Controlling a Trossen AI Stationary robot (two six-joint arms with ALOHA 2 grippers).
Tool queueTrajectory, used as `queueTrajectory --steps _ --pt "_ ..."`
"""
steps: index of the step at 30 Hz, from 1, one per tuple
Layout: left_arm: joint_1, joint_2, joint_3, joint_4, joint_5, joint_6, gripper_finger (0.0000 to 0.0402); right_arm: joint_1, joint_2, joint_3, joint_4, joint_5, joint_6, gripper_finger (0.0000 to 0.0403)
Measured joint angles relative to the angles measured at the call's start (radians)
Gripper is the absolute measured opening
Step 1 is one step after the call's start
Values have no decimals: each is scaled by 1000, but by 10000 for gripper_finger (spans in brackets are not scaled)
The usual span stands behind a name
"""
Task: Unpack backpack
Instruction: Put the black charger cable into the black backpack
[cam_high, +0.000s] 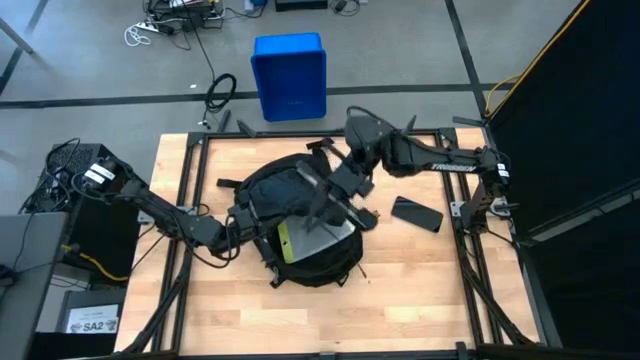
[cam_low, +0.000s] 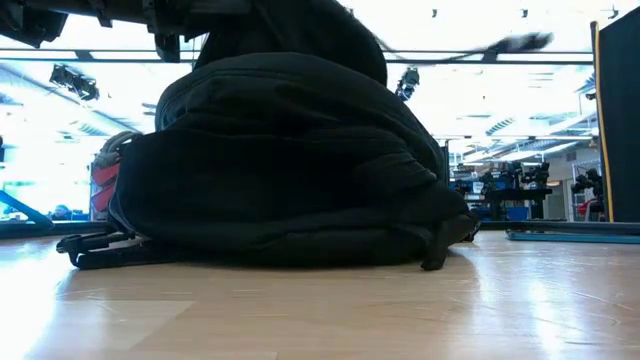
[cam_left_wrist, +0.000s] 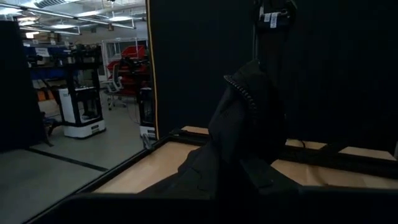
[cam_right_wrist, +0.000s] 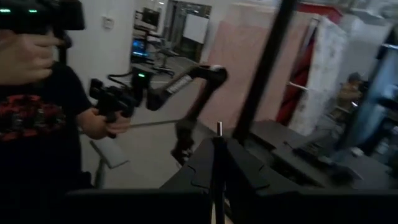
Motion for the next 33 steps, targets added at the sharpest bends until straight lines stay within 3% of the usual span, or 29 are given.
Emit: queueTrajectory --steps 5,11,17,23,30,33 --pt "1 0 11 1 0 2 0 -102 23 1 27 -45 59 0" --pt "6 0 36 -3 -4 28 0 -131 118 0 87 -221 172 0" --pt "6 0 39 -7 -3 27 0 -62 236 -1 -163 -329 -34 0" --pt "2 4 35 -77 2 16 0 -8 341 6 -386 -339 -260 0" --pt "5 5 34 -271 -12 -137 0 -4 386 2 -508 -235 -275 0" --pt "2 -6 48 -264 0 -172 0 0 374 -12 -652 -211 -273 0"
